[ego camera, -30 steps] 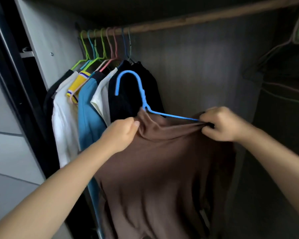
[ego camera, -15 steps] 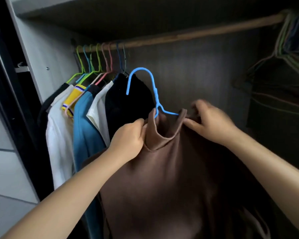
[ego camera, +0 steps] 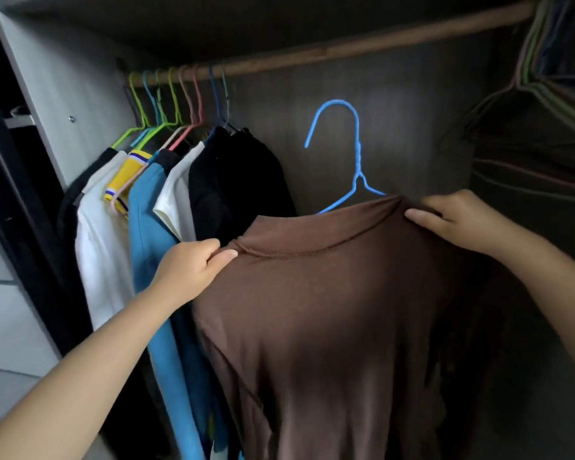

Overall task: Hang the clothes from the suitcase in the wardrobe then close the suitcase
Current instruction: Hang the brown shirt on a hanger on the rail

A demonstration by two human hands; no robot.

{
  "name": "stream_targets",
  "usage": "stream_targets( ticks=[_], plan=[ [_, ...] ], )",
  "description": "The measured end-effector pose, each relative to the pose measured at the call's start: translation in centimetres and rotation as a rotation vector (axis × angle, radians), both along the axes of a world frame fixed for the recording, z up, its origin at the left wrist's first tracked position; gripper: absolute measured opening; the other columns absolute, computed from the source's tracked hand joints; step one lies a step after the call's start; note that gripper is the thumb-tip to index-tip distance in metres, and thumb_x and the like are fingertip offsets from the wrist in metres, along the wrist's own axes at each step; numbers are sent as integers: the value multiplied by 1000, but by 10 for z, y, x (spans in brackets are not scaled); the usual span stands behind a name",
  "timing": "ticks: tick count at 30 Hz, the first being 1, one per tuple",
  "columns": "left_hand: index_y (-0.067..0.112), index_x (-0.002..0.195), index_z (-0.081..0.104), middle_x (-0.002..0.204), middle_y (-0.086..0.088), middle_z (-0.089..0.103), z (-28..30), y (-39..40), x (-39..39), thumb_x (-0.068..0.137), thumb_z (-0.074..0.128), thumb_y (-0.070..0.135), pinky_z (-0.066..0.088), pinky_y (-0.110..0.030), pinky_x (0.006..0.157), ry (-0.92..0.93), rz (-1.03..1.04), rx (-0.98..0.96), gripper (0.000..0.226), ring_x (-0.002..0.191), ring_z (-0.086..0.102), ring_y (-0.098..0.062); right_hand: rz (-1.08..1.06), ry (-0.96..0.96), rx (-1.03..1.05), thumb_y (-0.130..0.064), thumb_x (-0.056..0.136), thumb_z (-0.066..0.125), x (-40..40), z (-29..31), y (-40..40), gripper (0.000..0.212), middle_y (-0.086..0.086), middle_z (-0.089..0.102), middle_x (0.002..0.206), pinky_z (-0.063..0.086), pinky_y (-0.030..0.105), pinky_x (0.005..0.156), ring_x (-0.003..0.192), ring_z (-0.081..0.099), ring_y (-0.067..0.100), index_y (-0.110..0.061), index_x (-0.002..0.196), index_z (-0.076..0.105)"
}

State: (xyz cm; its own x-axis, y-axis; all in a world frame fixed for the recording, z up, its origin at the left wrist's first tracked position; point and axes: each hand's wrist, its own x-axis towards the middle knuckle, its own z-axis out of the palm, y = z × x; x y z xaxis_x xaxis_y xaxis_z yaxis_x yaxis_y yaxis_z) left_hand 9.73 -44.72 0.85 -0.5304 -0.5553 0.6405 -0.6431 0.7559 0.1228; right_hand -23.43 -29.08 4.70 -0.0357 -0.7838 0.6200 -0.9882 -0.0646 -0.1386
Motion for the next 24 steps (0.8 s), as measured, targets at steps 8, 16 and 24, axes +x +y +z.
stream_targets(
  ticks=[8,16,24],
  plan=[
    [11,48,45,43,2,43,11,27,-29,91,35,46,27,-18,35,-118,3,-503,56,38,48,-19,-54,101,55,-32,92,49,9,-12,0,38,27,61,77,42,38,68,78,61,37,-20,60,33],
    [17,54,26,50,4,33,7,53,-76,96,42,31,27,-30,53,59,-234,195,47,48,32,-14,158,156,-17,-54,87,45,22,-9,-2,42,5,51,54,34,28,55,59,60,29,-25,59,32],
    [20,53,23,48,6,29,34,34,-66,84,27,44,21,-27,49,83,-181,35,40,45,30,-10,123,-86,211,-67,74,27,-4,5,24,48,-6,58,65,37,16,60,62,54,-1,-26,61,48]
  ],
)
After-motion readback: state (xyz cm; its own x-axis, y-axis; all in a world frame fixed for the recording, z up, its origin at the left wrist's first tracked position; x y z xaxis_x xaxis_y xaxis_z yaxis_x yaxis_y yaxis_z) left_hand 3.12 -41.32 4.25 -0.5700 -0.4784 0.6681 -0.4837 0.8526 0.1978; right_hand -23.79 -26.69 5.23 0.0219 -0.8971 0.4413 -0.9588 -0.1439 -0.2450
